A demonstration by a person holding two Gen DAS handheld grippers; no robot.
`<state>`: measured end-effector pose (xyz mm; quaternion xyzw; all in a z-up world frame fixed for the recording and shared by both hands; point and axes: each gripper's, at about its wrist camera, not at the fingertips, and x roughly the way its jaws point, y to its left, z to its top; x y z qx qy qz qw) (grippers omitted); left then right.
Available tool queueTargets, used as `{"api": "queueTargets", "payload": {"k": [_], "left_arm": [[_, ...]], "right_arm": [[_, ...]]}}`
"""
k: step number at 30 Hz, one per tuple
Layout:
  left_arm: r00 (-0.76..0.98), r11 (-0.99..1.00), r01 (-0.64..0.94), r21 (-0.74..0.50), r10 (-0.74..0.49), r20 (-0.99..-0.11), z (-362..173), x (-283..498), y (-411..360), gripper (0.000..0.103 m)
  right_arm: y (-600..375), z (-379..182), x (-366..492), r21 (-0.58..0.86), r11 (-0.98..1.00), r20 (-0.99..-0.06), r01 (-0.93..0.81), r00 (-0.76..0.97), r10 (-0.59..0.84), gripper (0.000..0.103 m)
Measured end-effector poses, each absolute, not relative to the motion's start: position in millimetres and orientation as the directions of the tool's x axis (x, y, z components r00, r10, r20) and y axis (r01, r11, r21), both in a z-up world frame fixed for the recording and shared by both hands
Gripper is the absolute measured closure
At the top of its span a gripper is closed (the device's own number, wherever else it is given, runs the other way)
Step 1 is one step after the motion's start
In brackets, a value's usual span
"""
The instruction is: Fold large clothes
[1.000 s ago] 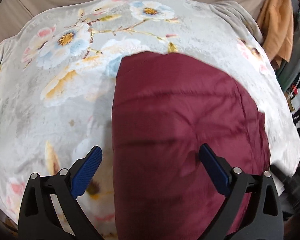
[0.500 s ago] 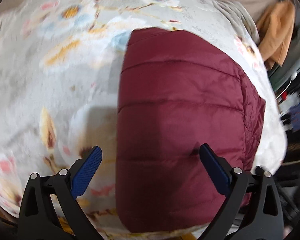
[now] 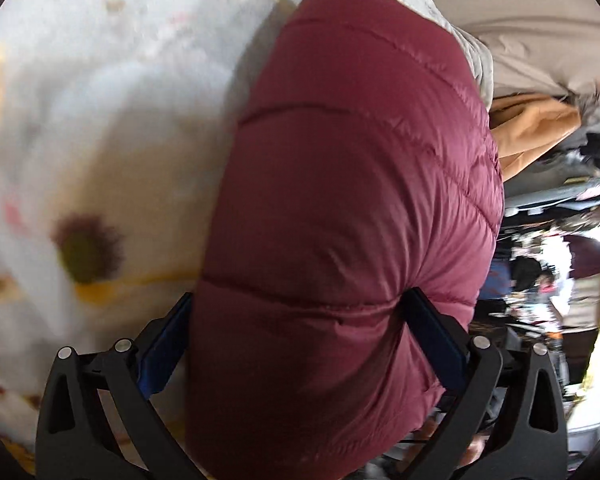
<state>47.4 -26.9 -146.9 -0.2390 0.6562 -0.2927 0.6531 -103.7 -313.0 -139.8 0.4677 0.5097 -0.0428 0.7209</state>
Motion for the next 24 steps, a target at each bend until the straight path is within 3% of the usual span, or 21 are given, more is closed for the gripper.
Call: {"api": "queueTargets", "payload": {"k": [1, 2, 3, 6, 7, 10, 15, 18, 22, 24], "left_arm": [[-0.031, 0.712, 0.081, -0.697, -0.697, -0.716, -144.5, 46.9, -30.2, 0.008], [-0.029, 0.713, 0.101, -0.694, -0.695, -0.719, -140.3, 46.2, -33.9, 0.01], [-0.026, 0.718, 0.125, -0.684, -0.687, -0.726, -135.2, 45.2, -37.8, 0.018], [0.002, 0.685, 0.196, -0.701, -0.715, -0.699, -102.9, 44.6, -42.2, 0.048], [0.014, 0.666, 0.217, -0.714, -0.733, -0.68, -91.0, 45.0, -42.2, 0.055], [0.08, 0.628, 0.311, -0.713, -0.765, -0.639, -38.5, 48.5, -44.5, 0.061], [0.221, 0.556, 0.443, -0.704, -0.828, -0.515, 50.9, 56.5, -33.8, 0.062], [0.328, 0.547, 0.541, -0.639, -0.837, -0.438, 105.9, 61.8, -19.3, 0.061], [0.431, 0.59, 0.594, -0.547, -0.807, -0.403, 143.0, 82.9, 4.2, 0.06], [0.46, 0.627, 0.58, -0.52, -0.779, -0.426, 138.9, 99.9, 12.9, 0.059]], "right_arm": [[-314.1, -141.4, -101.5, 0.643, 0.555, -0.765, 0.528, 0.483, 0.426, 0.03], [-312.5, -141.2, -100.3, 0.657, 0.551, -0.753, 0.515, 0.489, 0.441, 0.044], [-311.1, -138.0, -100.0, 0.677, 0.538, -0.735, 0.503, 0.499, 0.459, 0.059], [-307.6, -105.5, -95.0, 0.658, 0.603, -0.74, 0.451, 0.537, 0.406, 0.08], [-304.4, -85.0, -93.2, 0.648, 0.639, -0.733, 0.414, 0.565, 0.378, 0.081], [-295.1, -22.1, -86.0, 0.617, 0.724, -0.692, 0.308, 0.65, 0.314, 0.083], [-279.5, 81.6, -66.9, 0.536, 0.835, -0.555, 0.127, 0.798, 0.235, 0.084], [-270.5, 125.3, -48.8, 0.507, 0.862, -0.46, 0.022, 0.853, 0.249, 0.083], [-261.7, 135.5, 7.6, 0.552, 0.83, -0.38, -0.077, 0.863, 0.333, 0.083], [-256.0, 118.2, 38.8, 0.589, 0.804, -0.394, -0.084, 0.839, 0.376, 0.081]]}}
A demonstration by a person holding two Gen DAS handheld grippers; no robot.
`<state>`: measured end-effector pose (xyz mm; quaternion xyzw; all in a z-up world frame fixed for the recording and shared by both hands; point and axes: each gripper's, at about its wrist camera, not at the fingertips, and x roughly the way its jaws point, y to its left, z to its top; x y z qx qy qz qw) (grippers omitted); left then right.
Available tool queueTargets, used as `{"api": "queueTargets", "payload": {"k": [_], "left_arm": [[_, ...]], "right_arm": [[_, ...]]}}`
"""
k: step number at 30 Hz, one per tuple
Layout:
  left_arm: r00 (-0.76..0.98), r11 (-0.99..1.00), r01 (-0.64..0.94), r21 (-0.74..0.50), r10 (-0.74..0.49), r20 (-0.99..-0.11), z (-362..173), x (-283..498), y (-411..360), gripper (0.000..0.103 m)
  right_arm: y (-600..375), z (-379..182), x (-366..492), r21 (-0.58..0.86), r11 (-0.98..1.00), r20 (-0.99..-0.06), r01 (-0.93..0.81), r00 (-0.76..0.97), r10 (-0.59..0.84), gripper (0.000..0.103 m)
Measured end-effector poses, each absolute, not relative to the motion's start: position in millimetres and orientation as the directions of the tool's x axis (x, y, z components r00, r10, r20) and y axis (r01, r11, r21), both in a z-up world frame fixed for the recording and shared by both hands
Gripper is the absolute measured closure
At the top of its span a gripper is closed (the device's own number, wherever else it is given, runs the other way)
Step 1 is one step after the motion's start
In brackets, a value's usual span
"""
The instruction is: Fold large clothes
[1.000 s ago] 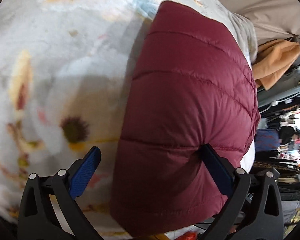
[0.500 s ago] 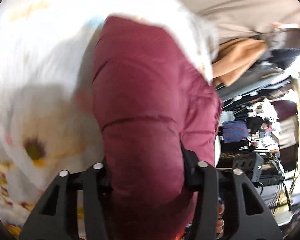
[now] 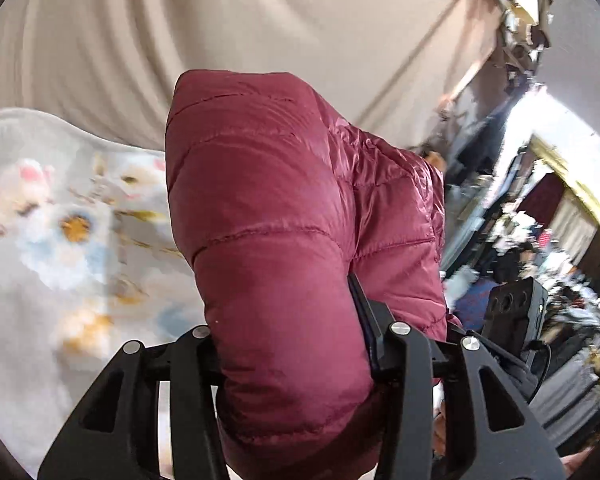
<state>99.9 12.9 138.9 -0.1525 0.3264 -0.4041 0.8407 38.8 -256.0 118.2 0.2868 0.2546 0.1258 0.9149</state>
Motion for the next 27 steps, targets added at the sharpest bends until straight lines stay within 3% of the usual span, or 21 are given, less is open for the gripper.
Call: {"api": "queueTargets", "payload": {"k": [5, 9, 11, 13, 15, 20, 24, 26, 27], "left_arm": [[0.473, 0.777, 0.418, -0.47, -0.628, -0.618, 41.3, 167.8, 34.4, 0.048], [0.391, 0.919, 0.183, -0.349, -0.393, -0.832, -75.3, 195.9, 60.5, 0.043], [0.417, 0.884, 0.117, -0.452, -0.457, -0.786, -84.5, 184.4, 88.5, 0.041], [0.444, 0.883, 0.096, -0.459, -0.45, -0.775, -73.8, 173.5, 104.6, 0.041], [0.482, 0.888, 0.123, -0.444, -0.444, -0.755, -53.8, 163.2, 107.9, 0.041], [0.519, 0.899, 0.233, -0.372, -0.438, -0.734, -16.8, 151.7, 90.4, 0.037], [0.471, 0.937, 0.27, -0.224, -0.331, -0.817, -45.2, 155.5, 65.0, 0.037], [0.48, 0.956, 0.26, -0.133, -0.248, -0.842, -61.4, 152.8, 60.5, 0.029], [0.486, 0.96, 0.259, -0.107, -0.226, -0.844, -69.9, 150.7, 59.1, 0.015]], "right_arm": [[-228.9, 15.5, 117.2, 0.622, 0.782, -0.551, 0.016, 0.718, 0.424, 0.067], [-235.5, -84.9, 124.1, 0.622, 0.748, -0.673, 0.231, 0.646, 0.36, 0.068], [-245.3, -90.5, 104.3, 0.674, 0.688, -0.643, 0.269, 0.672, 0.367, 0.068], [-246.8, -74.5, 82.5, 0.656, 0.698, -0.645, 0.286, 0.692, 0.323, 0.07], [-239.4, -49.0, 82.2, 0.611, 0.755, -0.653, 0.238, 0.69, 0.311, 0.082], [-169.9, -6.1, 129.9, 0.403, 0.914, -0.695, 0.043, 0.664, 0.276, 0.095], [-130.3, -50.7, 157.2, 0.229, 0.973, -0.805, 0.026, 0.568, 0.174, 0.103], [-138.0, -85.6, 150.7, 0.226, 0.972, -0.834, 0.068, 0.529, 0.157, 0.103], [-144.5, -95.0, 149.4, 0.238, 0.967, -0.837, 0.094, 0.525, 0.155, 0.103]]}}
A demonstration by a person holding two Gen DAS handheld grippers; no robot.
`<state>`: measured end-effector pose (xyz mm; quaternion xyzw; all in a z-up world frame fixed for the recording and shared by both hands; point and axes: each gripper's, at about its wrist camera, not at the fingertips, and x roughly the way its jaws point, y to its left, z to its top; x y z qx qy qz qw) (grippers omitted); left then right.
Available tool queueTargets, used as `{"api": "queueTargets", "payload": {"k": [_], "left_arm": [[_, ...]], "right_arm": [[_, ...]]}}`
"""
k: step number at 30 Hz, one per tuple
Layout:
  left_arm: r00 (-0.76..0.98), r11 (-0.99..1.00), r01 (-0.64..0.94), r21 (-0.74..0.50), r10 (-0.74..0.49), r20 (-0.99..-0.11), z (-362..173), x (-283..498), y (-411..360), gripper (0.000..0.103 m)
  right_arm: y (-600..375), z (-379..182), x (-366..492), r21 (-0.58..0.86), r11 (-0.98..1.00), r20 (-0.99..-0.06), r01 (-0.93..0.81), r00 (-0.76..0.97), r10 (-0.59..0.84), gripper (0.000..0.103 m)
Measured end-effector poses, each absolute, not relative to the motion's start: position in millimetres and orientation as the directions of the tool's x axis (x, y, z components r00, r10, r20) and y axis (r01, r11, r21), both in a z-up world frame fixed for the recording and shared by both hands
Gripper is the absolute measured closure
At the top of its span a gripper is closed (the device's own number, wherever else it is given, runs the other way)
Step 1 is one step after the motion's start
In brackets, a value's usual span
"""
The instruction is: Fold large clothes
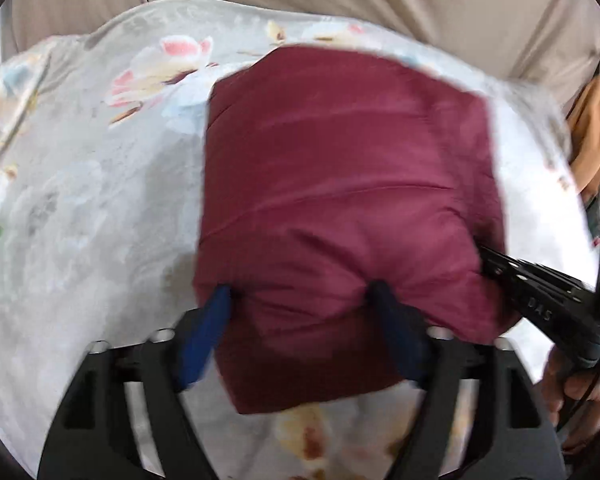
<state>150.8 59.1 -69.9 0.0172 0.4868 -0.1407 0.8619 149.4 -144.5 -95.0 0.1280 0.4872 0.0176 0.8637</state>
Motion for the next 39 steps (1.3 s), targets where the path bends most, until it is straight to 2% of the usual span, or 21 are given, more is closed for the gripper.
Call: {"api": "queueTargets", "payload": {"k": [1, 4, 6, 10, 15, 19, 22, 24, 30, 39], "left_arm": [[0.481, 0.962, 0.256, -0.093, -0.21, -0.851, -78.1, 151.5, 57.9, 0.013], [0.391, 0.952, 0.207, -0.226, -0.293, -0.873, -100.2, 155.8, 72.0, 0.013], [0.372, 0.951, 0.164, -0.262, -0.306, -0.876, -97.0, 156.7, 78.8, 0.014], [0.434, 0.962, 0.178, -0.207, -0.266, -0.861, -73.8, 144.0, 84.3, 0.016], [0.427, 0.966, 0.196, -0.168, -0.238, -0.872, -74.6, 133.4, 79.8, 0.016], [0.462, 0.971, 0.207, -0.118, -0.203, -0.863, -61.3, 117.2, 74.1, 0.015], [0.481, 0.974, 0.206, -0.091, -0.182, -0.858, -55.3, 106.1, 71.9, 0.014], [0.504, 0.977, 0.204, -0.057, -0.155, -0.849, -52.7, 97.9, 69.6, 0.014], [0.54, 0.977, 0.211, 0.018, -0.101, -0.836, -47.7, 73.2, 61.7, 0.014], [0.55, 0.978, 0.205, 0.027, -0.092, -0.83, -61.2, 44.2, 56.1, 0.014]], "right_arm": [[-150.5, -102.7, 145.1, 0.251, 0.96, -0.839, 0.122, 0.522, 0.153, 0.103], [-157.6, -112.2, 139.9, 0.238, 0.959, -0.853, 0.156, 0.505, 0.13, 0.103], [-156.8, -98.8, 135.0, 0.207, 0.962, -0.861, 0.177, 0.5, 0.093, 0.103], [-147.7, -68.6, 111.3, 0.184, 0.969, -0.83, 0.163, 0.554, 0.065, 0.103], [-136.8, -108.5, 110.4, 0.086, 0.987, -0.897, 0.139, 0.442, 0.016, 0.103], [-140.5, -80.4, 89.9, 0.136, 0.973, -0.873, 0.186, 0.487, 0.029, 0.103], [-138.8, -63.0, 65.3, 0.149, 0.965, -0.855, 0.214, 0.518, 0.017, 0.09], [-134.0, -56.0, 49.1, 0.145, 0.962, -0.853, 0.232, 0.522, 0.003, 0.075], [-118.3, -48.6, 16.7, 0.133, 0.959, -0.848, 0.251, 0.529, -0.021, 0.062], [-90.3, -59.1, -9.5, 0.029, 0.973, -0.839, 0.227, 0.535, -0.099, 0.054]]}}
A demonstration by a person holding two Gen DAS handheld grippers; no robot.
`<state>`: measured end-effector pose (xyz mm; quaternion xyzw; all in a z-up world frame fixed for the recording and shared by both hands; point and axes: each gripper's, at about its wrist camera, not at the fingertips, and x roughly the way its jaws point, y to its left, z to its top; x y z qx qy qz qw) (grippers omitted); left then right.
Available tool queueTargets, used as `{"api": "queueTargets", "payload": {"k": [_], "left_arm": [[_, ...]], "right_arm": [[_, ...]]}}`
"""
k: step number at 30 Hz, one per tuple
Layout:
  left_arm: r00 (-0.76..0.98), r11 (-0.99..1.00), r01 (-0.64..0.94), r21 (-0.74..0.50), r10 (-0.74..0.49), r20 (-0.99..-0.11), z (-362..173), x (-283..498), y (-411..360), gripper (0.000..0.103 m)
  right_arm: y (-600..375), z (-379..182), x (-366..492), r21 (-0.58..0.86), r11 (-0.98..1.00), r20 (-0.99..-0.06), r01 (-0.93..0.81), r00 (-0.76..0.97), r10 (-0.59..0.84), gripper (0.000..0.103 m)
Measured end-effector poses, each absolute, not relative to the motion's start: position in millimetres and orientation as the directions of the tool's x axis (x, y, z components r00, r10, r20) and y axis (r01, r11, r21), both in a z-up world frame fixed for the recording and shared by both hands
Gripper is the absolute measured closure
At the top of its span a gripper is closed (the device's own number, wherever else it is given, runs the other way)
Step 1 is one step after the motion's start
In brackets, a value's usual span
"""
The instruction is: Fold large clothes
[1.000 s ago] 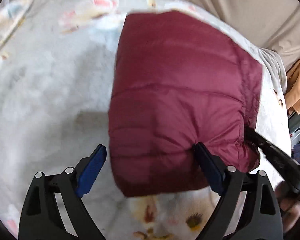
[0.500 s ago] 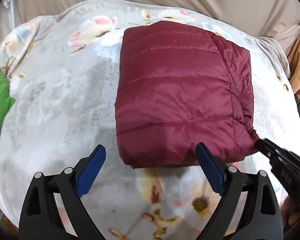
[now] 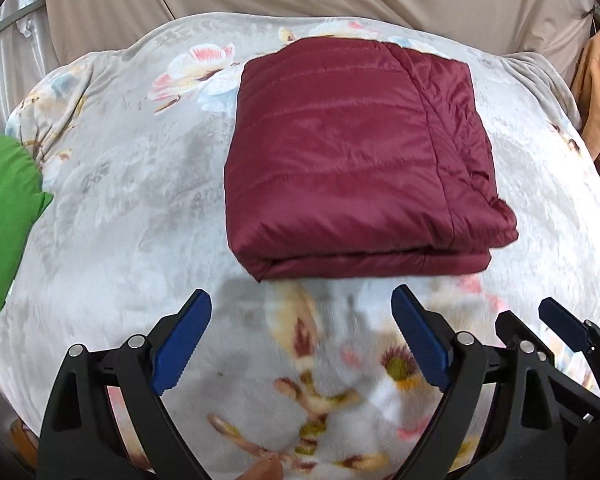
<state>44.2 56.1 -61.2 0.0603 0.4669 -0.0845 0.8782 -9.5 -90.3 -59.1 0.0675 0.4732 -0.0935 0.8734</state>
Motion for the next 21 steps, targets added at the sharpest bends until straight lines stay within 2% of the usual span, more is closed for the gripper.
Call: {"api": "queueTargets", "payload": {"k": [21], "left_arm": [[0.56, 0.987, 0.155, 0.046, -0.05, -0.827, -70.0, 31.6, 47.9, 0.014]], "right_arm": [[-89.5, -60.6, -16.6, -0.03, 0.969, -0.834, 0.247, 0.528, -0.161, 0.053]]}}
